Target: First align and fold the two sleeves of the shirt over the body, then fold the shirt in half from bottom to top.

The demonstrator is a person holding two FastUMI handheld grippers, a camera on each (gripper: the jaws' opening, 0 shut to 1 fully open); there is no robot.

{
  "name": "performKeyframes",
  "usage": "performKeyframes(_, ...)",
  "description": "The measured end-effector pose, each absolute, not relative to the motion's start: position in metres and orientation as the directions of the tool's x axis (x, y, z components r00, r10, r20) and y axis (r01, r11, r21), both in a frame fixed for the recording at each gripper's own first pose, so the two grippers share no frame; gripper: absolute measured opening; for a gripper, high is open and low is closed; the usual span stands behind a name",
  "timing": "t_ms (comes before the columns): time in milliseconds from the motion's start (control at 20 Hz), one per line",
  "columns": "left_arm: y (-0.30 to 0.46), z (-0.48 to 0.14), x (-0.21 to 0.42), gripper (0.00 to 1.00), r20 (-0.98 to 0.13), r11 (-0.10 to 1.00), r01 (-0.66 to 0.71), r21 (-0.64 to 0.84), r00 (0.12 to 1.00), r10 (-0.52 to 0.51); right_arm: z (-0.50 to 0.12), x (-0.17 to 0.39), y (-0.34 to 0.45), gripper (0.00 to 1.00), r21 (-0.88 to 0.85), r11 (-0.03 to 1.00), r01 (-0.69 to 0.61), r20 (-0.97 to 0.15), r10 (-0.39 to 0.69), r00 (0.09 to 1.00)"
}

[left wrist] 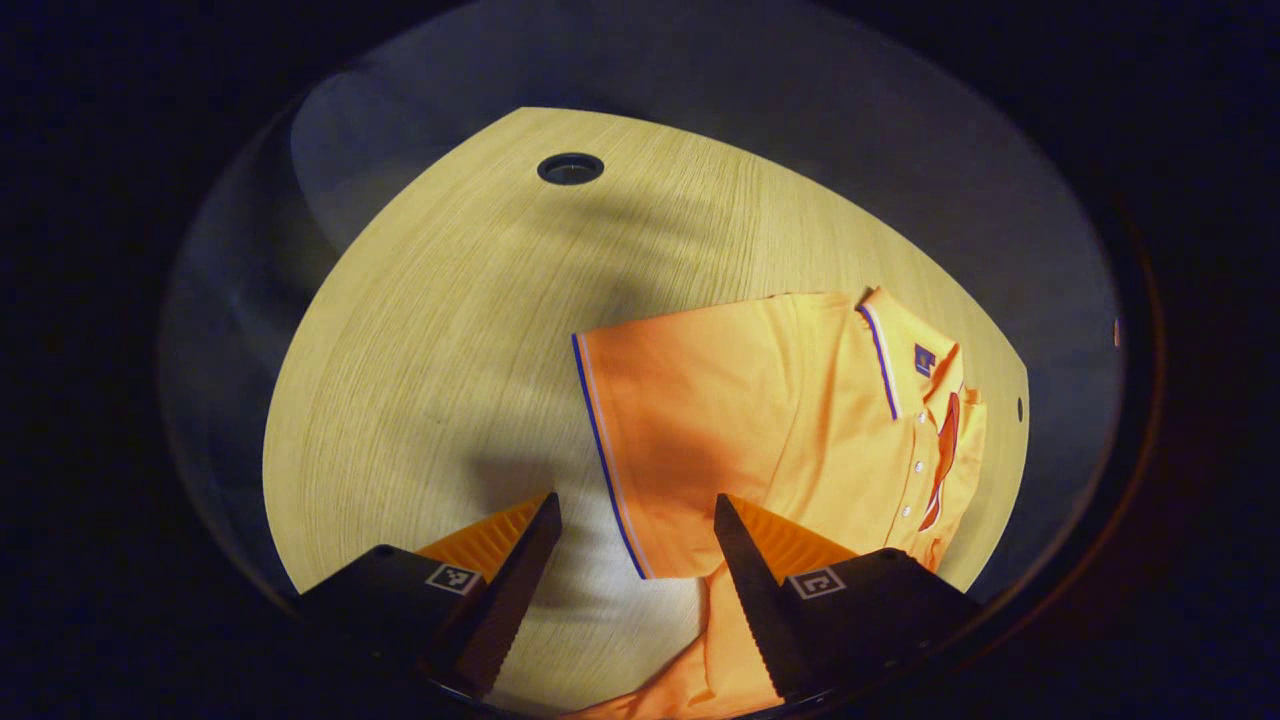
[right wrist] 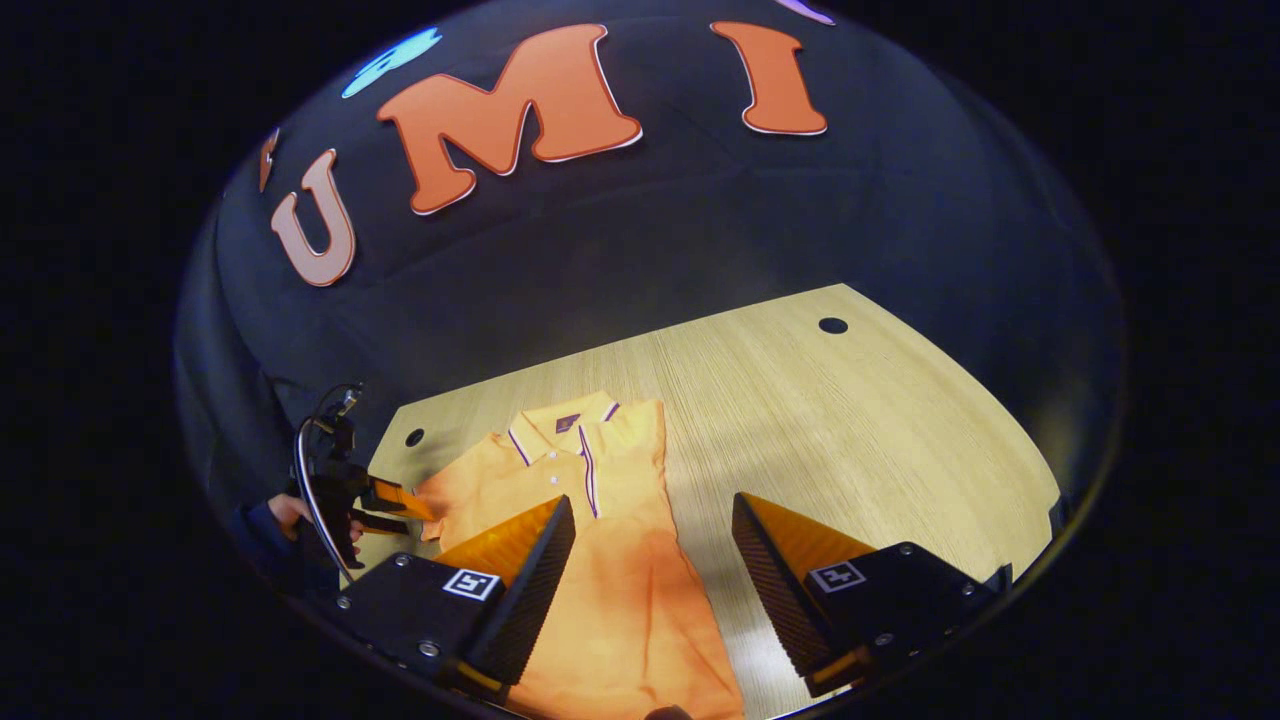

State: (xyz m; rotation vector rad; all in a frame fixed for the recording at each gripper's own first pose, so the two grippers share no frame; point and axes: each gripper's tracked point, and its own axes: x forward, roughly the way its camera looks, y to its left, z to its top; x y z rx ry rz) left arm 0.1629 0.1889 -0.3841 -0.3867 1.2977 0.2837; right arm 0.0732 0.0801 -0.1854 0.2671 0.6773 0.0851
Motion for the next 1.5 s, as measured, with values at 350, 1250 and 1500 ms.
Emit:
performKeyframes(350,0.191,-0.391,0.175,0.45,-0.959,0.937,-0.350,-0.002,0.266,0.097,-0.189,0.048,0.055,0.97,0.264,0.964,0.024,-0.603,0.146,0.785)
performKeyframes(1250,0.099,-0.323,0.222,0.04,-0.834,0.988,-0.021,-0.152,0.540,-0.117,-0.185,0.003,0.021,0.97,0.262,0.964,0.043,-0.562,0.116,0.819)
performKeyframes(1500,0.053,-0.332,0.234,0.04,-0.819,0.974,0.034,-0.223,0.535,-0.206,-0.194,-0.011,0.024,0.98,0.250,0.967,0.049,-0.579,0.108,0.808)
